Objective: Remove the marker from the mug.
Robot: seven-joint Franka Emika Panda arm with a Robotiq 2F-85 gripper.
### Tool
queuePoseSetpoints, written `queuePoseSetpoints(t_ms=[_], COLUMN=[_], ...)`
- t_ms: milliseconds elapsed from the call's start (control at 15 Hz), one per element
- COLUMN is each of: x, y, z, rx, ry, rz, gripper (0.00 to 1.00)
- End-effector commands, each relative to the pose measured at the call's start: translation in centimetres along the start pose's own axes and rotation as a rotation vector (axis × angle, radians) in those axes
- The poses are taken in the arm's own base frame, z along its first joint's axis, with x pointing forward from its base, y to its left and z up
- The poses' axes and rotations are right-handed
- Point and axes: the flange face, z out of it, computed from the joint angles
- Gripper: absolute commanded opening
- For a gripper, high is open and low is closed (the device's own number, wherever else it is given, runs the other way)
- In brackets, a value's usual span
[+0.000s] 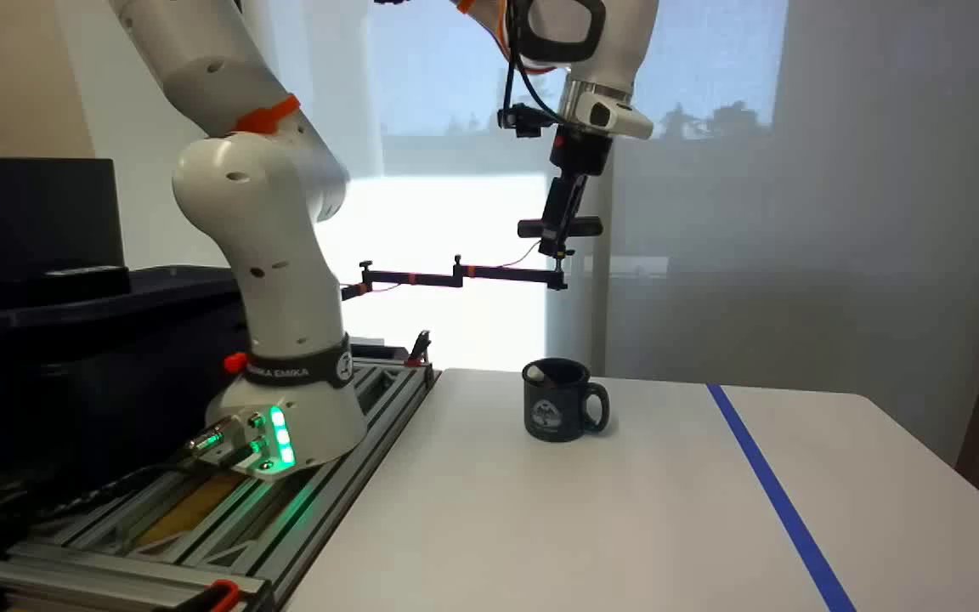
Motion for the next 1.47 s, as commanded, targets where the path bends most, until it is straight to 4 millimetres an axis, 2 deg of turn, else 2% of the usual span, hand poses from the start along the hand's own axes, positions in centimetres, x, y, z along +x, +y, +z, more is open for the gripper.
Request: queuePoseSetpoints(t_ms=[0, 267, 533, 933, 1400], x=[0.0, 0.3, 1.0, 2.6, 3.2], y=[0.0, -0.1, 0.3, 1.6, 0.9], z=[-0.1, 0.0, 0.9, 4.1, 6.9], rx=[0.0, -0.03, -0.08, -0.174, -0.167], ry=[-0.001, 0.0, -0.055, -0.149, -0.141], rz=[0.0, -0.085, -0.293, -0.513, -0.646], gripper=[1.0, 1.0, 1.0, 1.0, 1.0])
